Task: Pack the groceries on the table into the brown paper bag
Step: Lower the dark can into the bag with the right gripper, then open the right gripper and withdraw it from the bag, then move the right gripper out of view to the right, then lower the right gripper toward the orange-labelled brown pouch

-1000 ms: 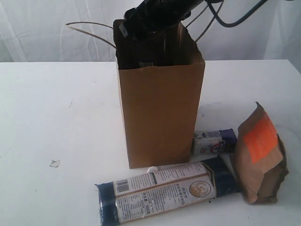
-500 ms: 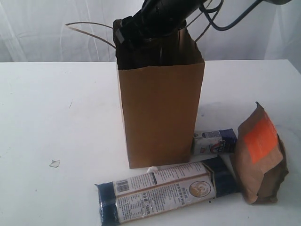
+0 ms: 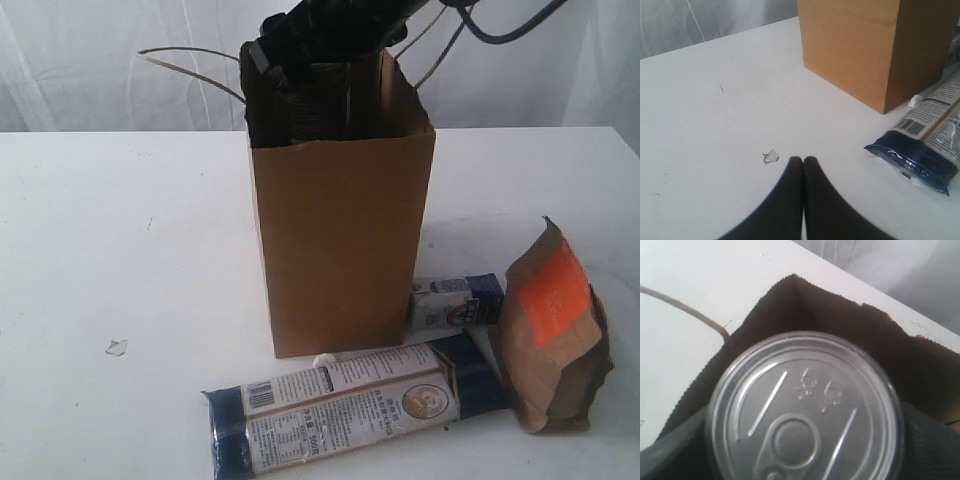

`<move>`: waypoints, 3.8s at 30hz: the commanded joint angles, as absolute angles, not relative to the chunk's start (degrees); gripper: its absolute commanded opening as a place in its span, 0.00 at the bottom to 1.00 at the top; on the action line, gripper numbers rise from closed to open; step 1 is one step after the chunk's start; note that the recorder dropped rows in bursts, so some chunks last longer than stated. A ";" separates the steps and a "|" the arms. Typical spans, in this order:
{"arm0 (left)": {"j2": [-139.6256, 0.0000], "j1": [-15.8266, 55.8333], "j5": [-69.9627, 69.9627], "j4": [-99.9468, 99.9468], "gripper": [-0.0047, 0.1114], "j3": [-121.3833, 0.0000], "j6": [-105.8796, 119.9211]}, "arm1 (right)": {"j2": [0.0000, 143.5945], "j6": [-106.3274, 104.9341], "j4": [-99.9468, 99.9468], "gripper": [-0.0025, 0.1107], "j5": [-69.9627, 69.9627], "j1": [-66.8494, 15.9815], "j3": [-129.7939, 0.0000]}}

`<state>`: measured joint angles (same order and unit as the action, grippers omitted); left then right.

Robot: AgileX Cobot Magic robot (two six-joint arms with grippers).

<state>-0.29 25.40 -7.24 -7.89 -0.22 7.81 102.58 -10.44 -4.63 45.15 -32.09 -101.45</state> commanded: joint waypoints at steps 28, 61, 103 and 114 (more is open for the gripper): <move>0.00 25.32 -7.53 -8.14 0.04 0.00 7.65 | 86.69 -8.46 -0.43 0.74 43.65 -32.21 -98.19; 0.00 25.32 -7.53 -8.14 0.04 0.00 7.65 | 54.80 4.42 19.12 0.74 57.44 -31.96 -86.54; 0.00 25.32 -7.53 -8.14 0.04 0.00 7.65 | 72.96 -62.91 0.00 0.74 53.22 -28.41 -59.92; 0.00 25.32 -7.53 -8.14 0.04 0.00 7.65 | 80.32 -63.39 -0.51 0.74 50.08 -23.88 -59.92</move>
<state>-0.29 25.40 -7.24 -7.89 -0.22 7.81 79.43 -62.93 0.00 51.40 -24.75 -60.07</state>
